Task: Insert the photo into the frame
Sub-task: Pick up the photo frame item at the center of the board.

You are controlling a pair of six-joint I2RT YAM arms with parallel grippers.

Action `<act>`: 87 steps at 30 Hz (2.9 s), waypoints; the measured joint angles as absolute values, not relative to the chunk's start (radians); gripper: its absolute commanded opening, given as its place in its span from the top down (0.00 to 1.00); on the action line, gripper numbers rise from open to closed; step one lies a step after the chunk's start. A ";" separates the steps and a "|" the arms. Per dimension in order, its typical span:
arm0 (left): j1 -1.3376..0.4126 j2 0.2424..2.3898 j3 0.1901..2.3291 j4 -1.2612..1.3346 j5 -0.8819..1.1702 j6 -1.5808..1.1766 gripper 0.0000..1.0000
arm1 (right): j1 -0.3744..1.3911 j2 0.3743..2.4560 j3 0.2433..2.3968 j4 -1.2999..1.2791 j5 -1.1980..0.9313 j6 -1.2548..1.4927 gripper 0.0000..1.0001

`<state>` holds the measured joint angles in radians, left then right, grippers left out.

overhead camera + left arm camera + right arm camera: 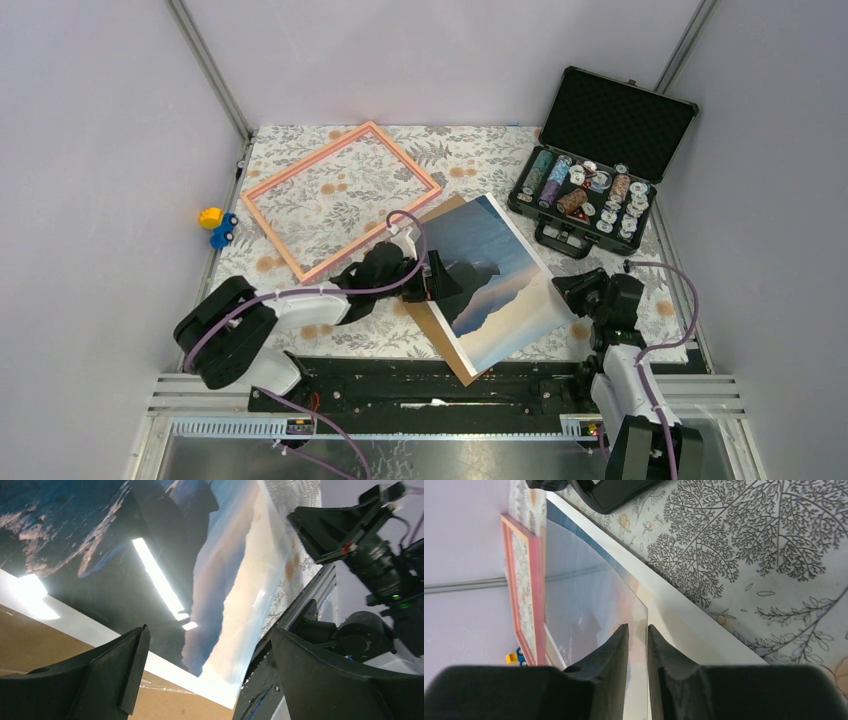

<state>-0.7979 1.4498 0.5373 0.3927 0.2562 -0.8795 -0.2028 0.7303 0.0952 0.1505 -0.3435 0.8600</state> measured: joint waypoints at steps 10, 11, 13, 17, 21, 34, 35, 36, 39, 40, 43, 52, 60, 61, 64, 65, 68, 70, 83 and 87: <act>-0.798 1.251 0.582 0.280 0.252 -0.865 0.01 | -0.203 0.747 0.025 0.458 -0.369 0.970 0.74; -0.798 1.229 0.587 0.268 0.249 -0.864 0.01 | -0.203 0.748 0.025 0.474 -0.369 0.977 0.78; -0.798 1.189 0.601 0.237 0.242 -0.861 0.01 | -0.203 0.752 0.025 0.494 -0.369 0.988 0.88; -0.798 1.119 0.649 0.171 0.222 -0.852 0.01 | -0.203 0.768 0.030 0.506 -0.369 1.010 1.00; -0.798 1.077 0.700 0.111 0.194 -0.834 0.01 | -0.203 0.759 0.073 0.450 -0.387 1.011 1.00; -0.778 1.077 0.907 -0.136 0.102 -0.722 0.01 | -0.203 0.717 0.575 -0.138 -0.532 0.708 1.00; -0.766 1.086 0.932 -0.152 0.105 -0.717 0.01 | -0.203 0.719 0.607 -0.170 -0.548 0.685 1.00; -0.749 1.098 0.958 -0.167 0.110 -0.715 0.01 | -0.203 0.720 0.632 -0.192 -0.563 0.669 1.00; -0.673 1.142 1.046 -0.194 0.166 -0.714 0.01 | -0.203 0.742 0.740 -0.255 -0.616 0.625 1.00; -0.641 1.162 1.082 -0.198 0.198 -0.714 0.01 | -0.203 0.762 0.789 -0.274 -0.639 0.611 1.00; -0.569 1.235 1.195 -0.213 0.294 -0.704 0.01 | -0.202 0.847 0.942 -0.314 -0.704 0.572 1.00; -0.537 1.417 1.439 -0.276 0.533 -0.576 0.01 | -0.136 1.082 1.230 -0.377 -0.884 0.516 1.00; -0.522 1.579 1.800 -0.427 0.643 -0.323 0.01 | -0.076 1.225 1.378 -0.376 -0.989 0.537 1.00; -0.520 1.597 1.841 -0.446 0.660 -0.291 0.01 | -0.066 1.231 1.380 -0.376 -0.993 0.538 1.00; -0.515 1.671 1.989 -0.528 0.730 -0.206 0.01 | -0.039 1.243 1.388 -0.377 -1.014 0.541 1.00; -0.514 1.697 2.030 -0.549 0.758 -0.184 0.02 | -0.035 1.243 1.390 -0.377 -1.016 0.542 1.00; -0.514 1.752 2.096 -0.593 0.800 -0.158 0.03 | -0.028 1.243 1.394 -0.376 -1.023 0.544 1.00; -0.514 1.763 2.080 -0.606 0.767 -0.171 0.01 | -0.028 1.243 1.394 -0.376 -1.016 0.548 1.00; -0.089 1.216 1.033 -0.188 0.600 -0.665 0.01 | -0.027 1.268 1.373 -0.195 -1.015 0.713 1.00; -0.062 1.253 0.862 0.016 0.716 -0.772 0.01 | -0.027 1.294 1.351 -0.148 -1.016 0.754 1.00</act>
